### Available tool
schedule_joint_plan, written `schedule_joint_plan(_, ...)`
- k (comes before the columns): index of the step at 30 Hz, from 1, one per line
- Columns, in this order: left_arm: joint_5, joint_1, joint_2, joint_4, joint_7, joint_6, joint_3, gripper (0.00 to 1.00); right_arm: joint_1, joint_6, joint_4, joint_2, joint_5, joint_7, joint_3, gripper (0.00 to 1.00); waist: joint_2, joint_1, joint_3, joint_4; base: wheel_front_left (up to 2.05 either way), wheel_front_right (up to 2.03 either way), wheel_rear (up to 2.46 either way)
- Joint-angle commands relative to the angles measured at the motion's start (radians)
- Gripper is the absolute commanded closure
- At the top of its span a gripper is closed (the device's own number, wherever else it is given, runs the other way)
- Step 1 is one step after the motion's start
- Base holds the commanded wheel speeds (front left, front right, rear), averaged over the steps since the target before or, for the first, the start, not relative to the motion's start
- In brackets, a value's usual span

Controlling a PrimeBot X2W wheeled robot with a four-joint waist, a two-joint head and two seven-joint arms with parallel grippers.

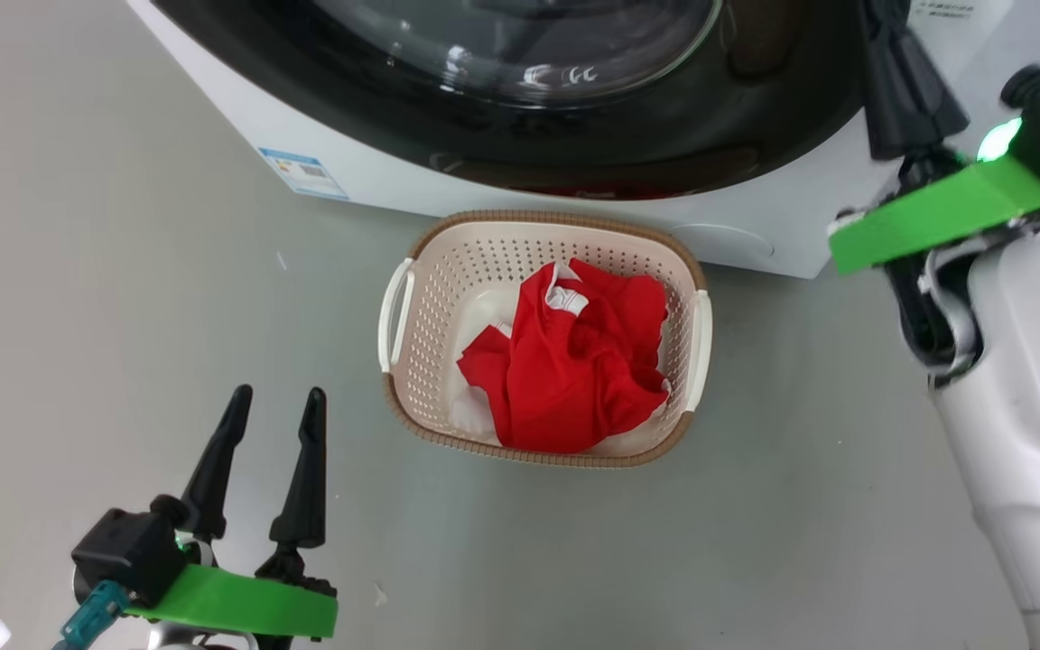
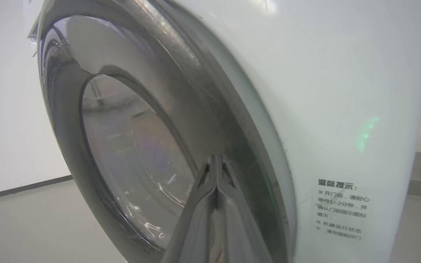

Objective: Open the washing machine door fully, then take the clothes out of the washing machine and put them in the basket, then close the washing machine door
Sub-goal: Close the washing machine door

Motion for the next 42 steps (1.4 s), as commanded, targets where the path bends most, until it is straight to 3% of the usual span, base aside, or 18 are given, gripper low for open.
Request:
schedule_joint_plan(1, 0.009, -0.001, 0.012, -0.017, -0.012, -0.005, 0.034, 0.0, 0.039, -0.004, -0.028, 0.006, -0.005, -0.003, 0.028, 0.85, 0.0, 0.0, -0.014, -0.011, 0.0, 0.0, 0.0)
schedule_joint_plan(3, 0.013, 0.005, 0.012, -0.015, -0.012, -0.005, 0.038, 0.0, 0.081, -0.004, -0.031, 0.003, -0.007, -0.003, 0.051, 0.54, 0.0, 0.0, -0.029, -0.021, 0.0, 0.0, 0.0)
schedule_joint_plan(5, 0.018, 0.01, 0.012, -0.012, -0.012, -0.005, 0.043, 0.0, 0.112, -0.004, -0.033, 0.002, -0.008, -0.003, 0.062, 0.0, 0.0, 0.0, -0.041, -0.03, 0.0, 0.0, 0.0)
schedule_joint_plan(13, 0.046, 0.036, 0.012, -0.012, -0.012, -0.005, 0.071, 0.0, 0.249, -0.004, -0.06, 0.014, -0.007, -0.003, 0.085, 0.0, 0.0, 0.0, -0.089, -0.088, 0.0, 0.0, 0.0)
schedule_joint_plan(27, 0.079, 0.092, 0.012, -0.01, -0.012, -0.005, 0.129, 0.0, 0.452, -0.004, -0.096, 0.035, -0.019, -0.003, 0.033, 0.0, 0.0, 0.0, -0.17, -0.183, 0.0, 0.0, 0.0)
schedule_joint_plan(42, 0.089, 0.153, 0.027, -0.01, -0.012, -0.005, 0.173, 0.0, 0.571, -0.004, -0.128, 0.046, -0.024, -0.003, 0.013, 0.0, 0.0, 0.0, -0.238, -0.27, 0.0, 0.0, 0.0)
